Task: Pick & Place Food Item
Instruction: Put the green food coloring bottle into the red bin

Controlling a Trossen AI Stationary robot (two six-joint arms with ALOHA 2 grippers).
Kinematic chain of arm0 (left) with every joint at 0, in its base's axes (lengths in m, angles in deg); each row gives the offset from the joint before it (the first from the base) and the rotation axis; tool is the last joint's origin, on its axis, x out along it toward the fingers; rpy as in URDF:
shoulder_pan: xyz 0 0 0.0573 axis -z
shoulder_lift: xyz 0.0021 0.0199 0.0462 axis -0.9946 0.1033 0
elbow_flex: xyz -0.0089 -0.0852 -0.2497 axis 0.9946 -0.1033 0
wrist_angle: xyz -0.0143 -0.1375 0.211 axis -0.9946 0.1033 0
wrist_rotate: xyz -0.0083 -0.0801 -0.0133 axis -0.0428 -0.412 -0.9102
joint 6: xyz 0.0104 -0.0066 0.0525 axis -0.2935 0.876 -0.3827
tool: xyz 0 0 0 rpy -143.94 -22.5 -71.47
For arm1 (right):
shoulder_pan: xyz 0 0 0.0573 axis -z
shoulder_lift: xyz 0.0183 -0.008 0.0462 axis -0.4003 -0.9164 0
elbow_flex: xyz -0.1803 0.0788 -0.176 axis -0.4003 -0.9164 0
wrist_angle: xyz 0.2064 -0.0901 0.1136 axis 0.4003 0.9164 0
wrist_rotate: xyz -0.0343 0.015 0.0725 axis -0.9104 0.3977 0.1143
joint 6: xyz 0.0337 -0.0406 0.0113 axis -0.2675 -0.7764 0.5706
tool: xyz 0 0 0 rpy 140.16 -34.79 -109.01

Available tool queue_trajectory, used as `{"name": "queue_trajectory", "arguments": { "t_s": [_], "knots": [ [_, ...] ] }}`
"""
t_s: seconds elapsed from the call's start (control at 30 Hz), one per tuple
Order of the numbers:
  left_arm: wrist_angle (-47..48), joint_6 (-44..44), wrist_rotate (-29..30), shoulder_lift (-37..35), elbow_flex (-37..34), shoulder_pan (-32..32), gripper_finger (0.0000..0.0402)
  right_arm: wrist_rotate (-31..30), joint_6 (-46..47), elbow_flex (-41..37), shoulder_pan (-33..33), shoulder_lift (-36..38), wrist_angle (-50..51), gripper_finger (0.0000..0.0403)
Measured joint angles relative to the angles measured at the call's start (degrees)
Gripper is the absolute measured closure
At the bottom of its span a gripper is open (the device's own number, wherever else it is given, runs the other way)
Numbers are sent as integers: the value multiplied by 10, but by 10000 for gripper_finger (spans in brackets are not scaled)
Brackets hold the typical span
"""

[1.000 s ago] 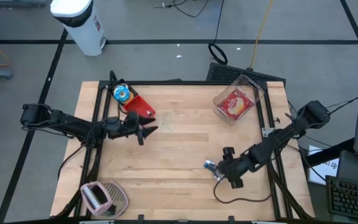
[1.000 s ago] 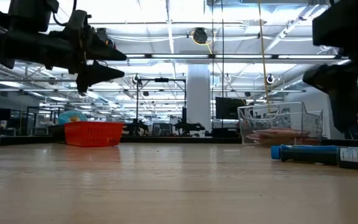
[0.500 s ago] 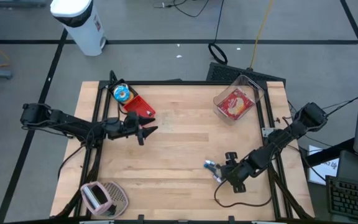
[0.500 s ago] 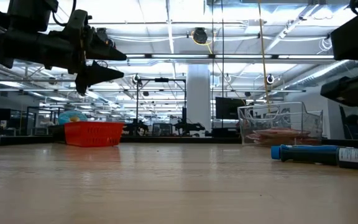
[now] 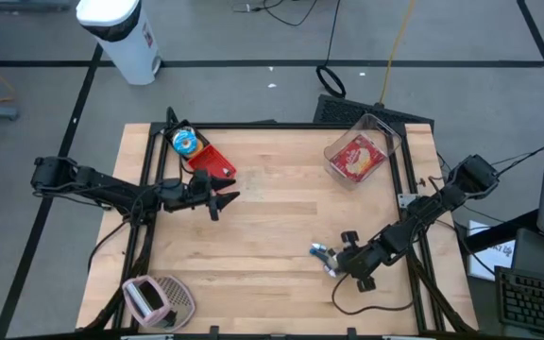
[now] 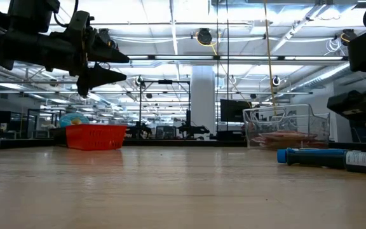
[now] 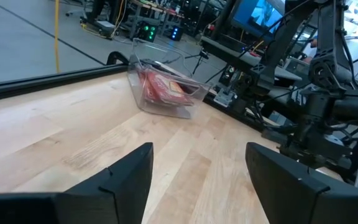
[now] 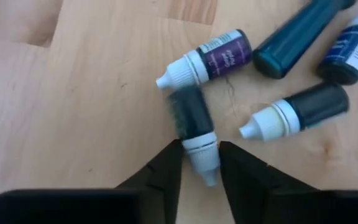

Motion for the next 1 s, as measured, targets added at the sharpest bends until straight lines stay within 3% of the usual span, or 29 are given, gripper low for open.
{"name": "queue_trajectory", "arguments": {
  "t_s": [0.2,0.37,0.53,0.73,0.83,1.0],
  "knots": [
    [0,0,0,0,0,0,149,1,-29,-2,0,8,-16,361],
    [0,0,0,0,0,0,145,-13,-33,-4,6,58,-5,361],
    [-3,2,0,0,0,0,144,-97,-66,-3,20,130,-9,353],
    [5,37,-2,25,41,1,144,-260,-236,-3,82,170,-58,355],
    [20,1,-12,76,97,7,144,-264,-332,-3,143,157,-125,354],
    [38,-74,-15,179,193,7,144,-192,-479,-3,248,108,-273,353]
  ]
}}
